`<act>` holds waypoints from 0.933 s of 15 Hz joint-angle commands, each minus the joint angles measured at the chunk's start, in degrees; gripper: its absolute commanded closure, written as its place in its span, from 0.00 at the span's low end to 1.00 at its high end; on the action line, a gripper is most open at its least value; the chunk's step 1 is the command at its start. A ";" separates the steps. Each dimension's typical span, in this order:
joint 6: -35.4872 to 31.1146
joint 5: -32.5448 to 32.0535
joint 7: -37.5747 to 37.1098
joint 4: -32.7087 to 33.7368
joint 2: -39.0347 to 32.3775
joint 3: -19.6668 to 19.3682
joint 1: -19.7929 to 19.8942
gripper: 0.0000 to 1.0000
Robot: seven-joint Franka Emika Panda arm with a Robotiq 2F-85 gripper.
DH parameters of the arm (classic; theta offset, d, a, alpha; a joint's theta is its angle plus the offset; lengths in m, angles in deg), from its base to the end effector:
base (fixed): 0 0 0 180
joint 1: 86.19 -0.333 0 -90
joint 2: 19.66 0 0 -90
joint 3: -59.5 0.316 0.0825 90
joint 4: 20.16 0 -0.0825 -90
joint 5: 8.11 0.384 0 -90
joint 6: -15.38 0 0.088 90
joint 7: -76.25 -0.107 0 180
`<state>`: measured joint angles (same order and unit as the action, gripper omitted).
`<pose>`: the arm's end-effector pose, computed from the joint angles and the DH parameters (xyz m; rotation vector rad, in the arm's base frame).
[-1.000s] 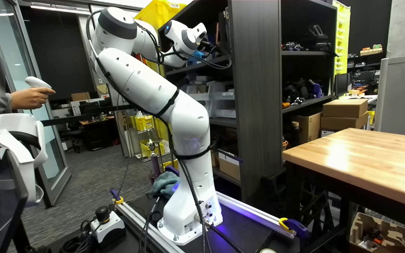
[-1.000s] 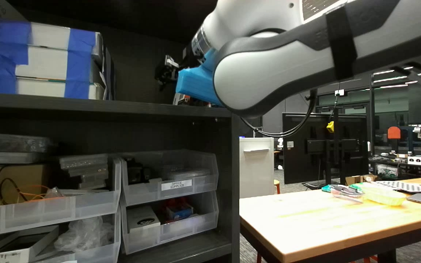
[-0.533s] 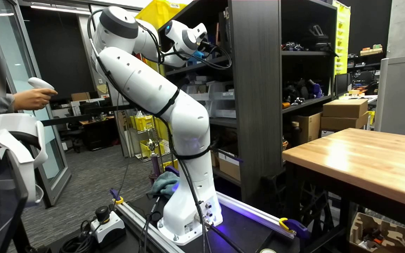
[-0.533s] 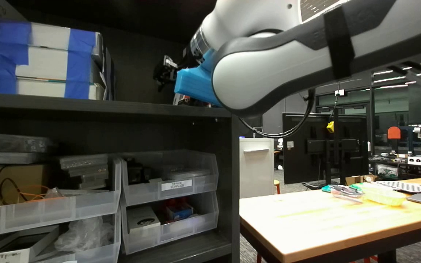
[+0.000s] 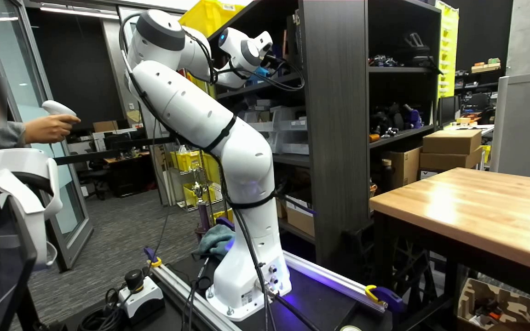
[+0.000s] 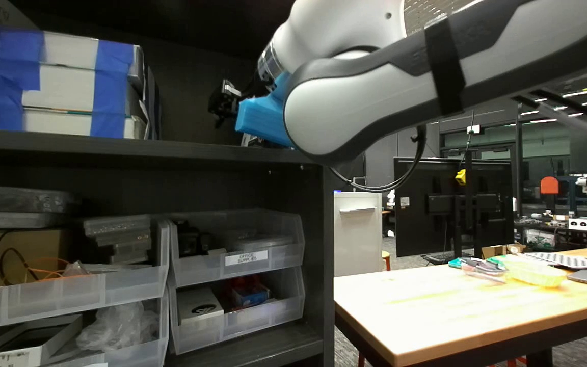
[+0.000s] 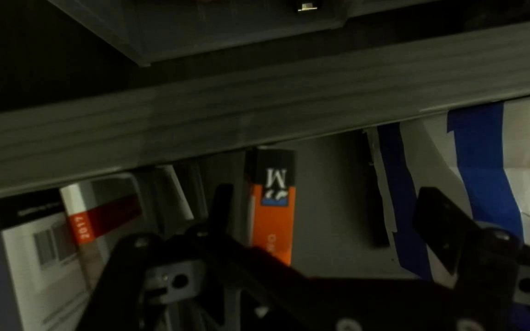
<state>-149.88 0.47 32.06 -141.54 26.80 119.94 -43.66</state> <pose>0.4054 0.3194 0.6666 -2.4027 0.3069 -1.8285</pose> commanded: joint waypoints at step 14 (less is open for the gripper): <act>-0.88 -1.54 -0.76 1.63 -1.40 0.68 2.92 0.98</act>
<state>-149.88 0.47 31.82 -140.90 26.66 120.62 -41.51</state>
